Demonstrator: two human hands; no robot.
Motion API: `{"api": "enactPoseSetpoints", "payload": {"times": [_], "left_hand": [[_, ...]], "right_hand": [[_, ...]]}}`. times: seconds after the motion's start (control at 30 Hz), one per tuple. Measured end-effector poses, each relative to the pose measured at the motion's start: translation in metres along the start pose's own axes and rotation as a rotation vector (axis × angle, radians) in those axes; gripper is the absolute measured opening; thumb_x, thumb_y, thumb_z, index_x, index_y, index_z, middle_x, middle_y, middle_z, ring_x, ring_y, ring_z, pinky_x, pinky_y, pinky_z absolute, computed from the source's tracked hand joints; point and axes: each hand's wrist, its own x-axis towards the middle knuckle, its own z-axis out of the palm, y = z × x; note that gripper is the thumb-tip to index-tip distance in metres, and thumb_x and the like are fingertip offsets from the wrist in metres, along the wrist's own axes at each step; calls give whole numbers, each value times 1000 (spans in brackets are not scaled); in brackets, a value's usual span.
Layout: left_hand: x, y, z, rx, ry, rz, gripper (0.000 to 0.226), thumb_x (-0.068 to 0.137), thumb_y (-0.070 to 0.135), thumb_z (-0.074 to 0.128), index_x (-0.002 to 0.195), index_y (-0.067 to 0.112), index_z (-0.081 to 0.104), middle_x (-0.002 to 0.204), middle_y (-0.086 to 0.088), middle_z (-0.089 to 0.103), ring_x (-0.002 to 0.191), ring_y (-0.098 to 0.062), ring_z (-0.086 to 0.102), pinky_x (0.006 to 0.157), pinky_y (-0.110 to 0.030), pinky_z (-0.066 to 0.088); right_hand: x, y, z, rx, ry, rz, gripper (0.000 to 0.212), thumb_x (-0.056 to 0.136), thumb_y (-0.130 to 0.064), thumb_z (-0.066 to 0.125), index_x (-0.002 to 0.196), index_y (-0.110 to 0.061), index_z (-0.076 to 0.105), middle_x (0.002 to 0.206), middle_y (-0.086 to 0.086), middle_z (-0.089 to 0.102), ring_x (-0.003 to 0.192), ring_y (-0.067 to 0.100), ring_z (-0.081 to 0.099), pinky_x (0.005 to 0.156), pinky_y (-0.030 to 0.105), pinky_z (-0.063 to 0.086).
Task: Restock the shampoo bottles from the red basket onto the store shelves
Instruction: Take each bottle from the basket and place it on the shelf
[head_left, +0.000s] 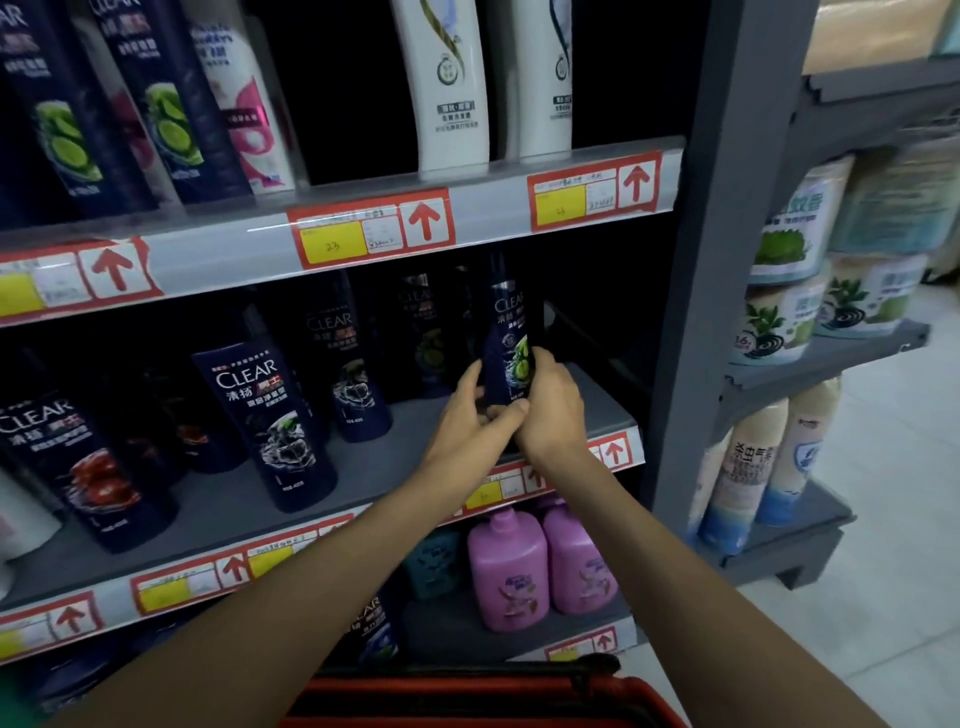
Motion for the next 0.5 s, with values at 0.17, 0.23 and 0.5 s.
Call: {"api": "enactPoseSetpoints", "payload": {"times": [0.17, 0.23, 0.5], "left_hand": [[-20, 12, -17, 131, -42, -51, 79, 95, 34, 72, 160, 32, 26, 137, 12, 47, 121, -6, 52, 103, -21, 42], [-32, 19, -28, 218, -65, -75, 87, 91, 37, 74, 162, 32, 22, 154, 4, 42, 138, -17, 44, 117, -36, 38], [-109, 44, -87, 716, -298, 29, 100, 89, 61, 66, 165, 35, 6, 168, -1, 19, 152, -22, 27, 120, -36, 32]], "right_hand": [[-20, -9, -34, -125, -109, -1, 65, 85, -8, 74, 144, -13, 48, 130, 16, 55, 116, 34, 58, 91, 35, 47], [-30, -15, -52, -197, -164, 4, 59, 80, -6, 74, 136, -14, 57, 132, 14, 55, 119, 34, 59, 95, 35, 48], [-87, -68, -121, -378, -394, -21, 98, 65, -36, 91, 150, -23, 45, 137, 15, 49, 129, 35, 50, 105, 37, 47]]}}
